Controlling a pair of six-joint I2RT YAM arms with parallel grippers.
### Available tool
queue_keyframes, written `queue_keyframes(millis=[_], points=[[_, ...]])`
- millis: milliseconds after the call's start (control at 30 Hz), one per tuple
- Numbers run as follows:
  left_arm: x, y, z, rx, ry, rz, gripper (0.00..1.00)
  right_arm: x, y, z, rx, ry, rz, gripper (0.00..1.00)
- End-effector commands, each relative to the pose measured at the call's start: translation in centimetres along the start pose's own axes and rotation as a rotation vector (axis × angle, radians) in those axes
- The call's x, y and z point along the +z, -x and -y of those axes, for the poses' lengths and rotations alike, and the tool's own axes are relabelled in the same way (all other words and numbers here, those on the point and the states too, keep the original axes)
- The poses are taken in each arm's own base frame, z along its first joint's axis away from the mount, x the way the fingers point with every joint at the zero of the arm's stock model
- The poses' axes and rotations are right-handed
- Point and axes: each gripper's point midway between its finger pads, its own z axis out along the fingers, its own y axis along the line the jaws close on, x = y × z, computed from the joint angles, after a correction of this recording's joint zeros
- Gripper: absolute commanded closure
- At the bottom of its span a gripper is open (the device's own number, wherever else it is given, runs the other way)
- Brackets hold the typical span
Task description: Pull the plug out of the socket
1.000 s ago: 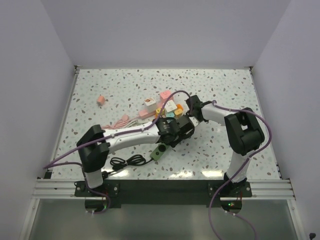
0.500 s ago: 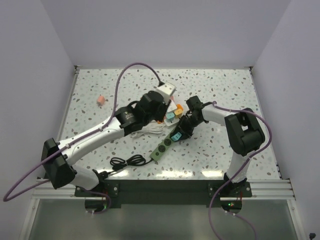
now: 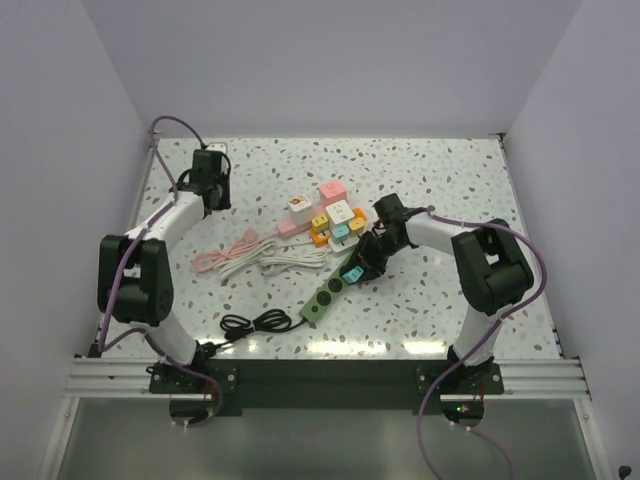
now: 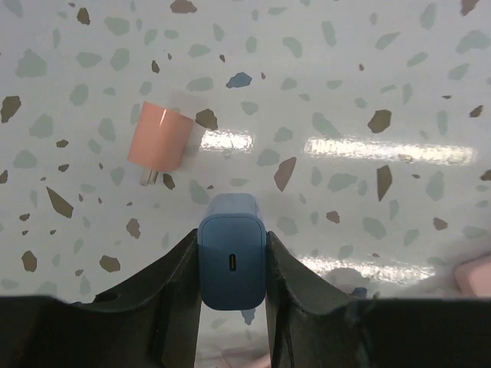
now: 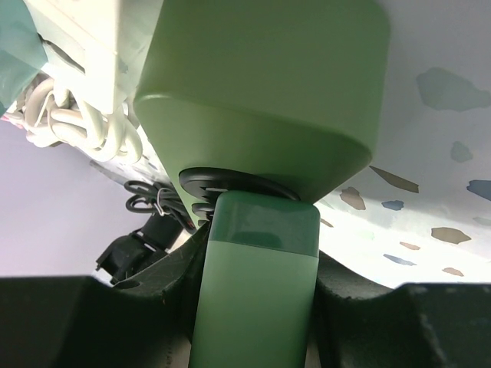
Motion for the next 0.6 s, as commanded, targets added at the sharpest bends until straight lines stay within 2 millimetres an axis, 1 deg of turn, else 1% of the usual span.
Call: queue_keyframes(millis=[0, 33, 67, 100, 133, 167, 200, 267, 300, 333, 367, 400, 433, 467, 500, 533, 567], points=[[2.6, 1.8, -0.7, 0.013, -0.016, 0.026, 1.00, 2.8, 2.7, 6.8, -0.059, -0.268, 0.148, 1.00], [3.1, 1.6, -0.9, 0.014, -0.013, 0.019, 1.00, 2.7, 2.9, 6.5, -0.062, -0.263, 0.152, 1.00], [4.1, 1.0, -1.2, 0.013, -0.007, 0.002, 1.00, 2.7, 2.8, 6.3, -0.060, -0.258, 0.152, 1.00], [4.5, 1.0, -1.8, 0.001, -0.003, -0.002, 0.98, 2.5, 2.8, 6.0, -0.063, -0.248, 0.156, 1.00], [4.9, 0.7, -2.0, -0.004, 0.002, -0.015, 0.97, 2.4, 2.9, 5.8, -0.065, -0.242, 0.160, 1.00], [5.7, 0.0, -2.1, -0.007, 0.004, -0.032, 0.94, 2.2, 2.9, 5.6, -0.067, -0.238, 0.162, 1.00], [6.0, 0.0, -2.3, -0.011, 0.006, -0.040, 0.89, 2.1, 2.8, 5.3, -0.070, -0.230, 0.160, 1.00], [6.3, -0.2, -2.2, -0.014, -0.001, -0.052, 0.85, 2.0, 3.0, 4.9, -0.073, -0.221, 0.165, 1.00], [6.2, -0.1, -2.0, -0.018, -0.011, -0.047, 0.72, 1.9, 3.0, 4.8, -0.076, -0.221, 0.163, 1.00], [5.9, 0.1, -1.9, -0.022, -0.019, -0.040, 0.64, 1.7, 3.0, 4.5, -0.078, -0.214, 0.163, 1.00], [5.2, 0.9, -1.8, -0.026, -0.030, -0.010, 0.57, 1.7, 3.0, 4.3, -0.077, -0.209, 0.164, 1.00], [4.9, 0.8, -1.7, -0.027, -0.037, -0.009, 0.45, 1.6, 3.1, 4.0, -0.081, -0.202, 0.168, 1.00], [4.5, 0.9, -1.6, -0.026, -0.042, 0.000, 0.40, 1.5, 3.1, 3.9, -0.079, -0.196, 0.169, 1.00], [3.5, 1.7, -1.6, -0.027, -0.050, 0.026, 0.34, 1.5, 3.1, 3.8, -0.074, -0.193, 0.169, 1.00], [3.0, 1.2, -1.2, -0.021, -0.064, 0.024, 0.24, 1.4, 3.2, 3.5, -0.075, -0.186, 0.171, 1.00], [2.5, 1.1, -0.9, -0.018, -0.070, 0.029, 0.19, 1.4, 3.2, 3.3, -0.073, -0.182, 0.168, 1.00], [1.3, 1.7, -0.4, -0.012, -0.083, 0.052, 0.15, 1.4, 3.2, 3.2, -0.069, -0.179, 0.168, 1.00]])
